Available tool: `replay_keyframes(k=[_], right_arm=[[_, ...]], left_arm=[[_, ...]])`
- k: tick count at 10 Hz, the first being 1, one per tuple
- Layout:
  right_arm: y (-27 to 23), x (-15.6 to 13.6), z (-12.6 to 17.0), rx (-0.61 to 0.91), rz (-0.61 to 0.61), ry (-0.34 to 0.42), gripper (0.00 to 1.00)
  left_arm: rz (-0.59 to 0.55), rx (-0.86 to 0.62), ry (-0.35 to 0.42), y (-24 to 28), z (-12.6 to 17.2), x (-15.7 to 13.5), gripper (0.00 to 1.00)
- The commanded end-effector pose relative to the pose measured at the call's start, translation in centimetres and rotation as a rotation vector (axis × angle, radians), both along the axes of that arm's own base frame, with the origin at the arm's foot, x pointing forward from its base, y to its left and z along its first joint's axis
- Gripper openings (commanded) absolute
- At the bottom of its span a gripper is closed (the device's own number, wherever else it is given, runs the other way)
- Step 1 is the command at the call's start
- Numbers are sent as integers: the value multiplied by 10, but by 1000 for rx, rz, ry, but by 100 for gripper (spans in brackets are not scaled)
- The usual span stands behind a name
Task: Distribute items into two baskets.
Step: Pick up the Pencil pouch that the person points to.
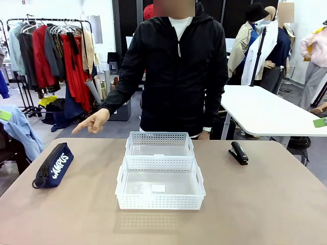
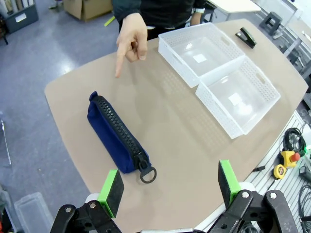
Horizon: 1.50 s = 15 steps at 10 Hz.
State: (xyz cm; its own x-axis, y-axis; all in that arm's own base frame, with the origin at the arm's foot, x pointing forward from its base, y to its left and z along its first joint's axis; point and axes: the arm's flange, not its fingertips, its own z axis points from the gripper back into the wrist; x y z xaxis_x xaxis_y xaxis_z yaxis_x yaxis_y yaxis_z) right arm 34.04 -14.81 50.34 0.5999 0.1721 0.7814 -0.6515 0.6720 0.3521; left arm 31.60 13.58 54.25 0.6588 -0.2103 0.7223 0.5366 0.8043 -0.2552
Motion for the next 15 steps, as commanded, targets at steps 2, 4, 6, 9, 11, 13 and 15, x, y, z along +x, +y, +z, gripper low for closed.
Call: replay_keyframes(k=[2,4,6,9,11,13,15], right_arm=[[0,2,2,14,11,-28,100],[0,2,2,14,11,-28,100],[0,2,2,14,11,-28,100],[0,2,2,14,11,-28,100],[0,2,2,14,11,-28,100],[0,2,2,14,11,-28,100],[0,2,2,14,11,-28,100]], left_arm=[[-17,-8,-10,1,-1,1,100],[-17,-8,-10,1,-1,1,100],[-17,-8,-10,1,-1,1,100],[-17,-8,-10,1,-1,1,100],[-17,-8,-10,1,-1,1,100],[-17,-8,-10,1,-1,1,100],[-17,-8,-10,1,-1,1,100]])
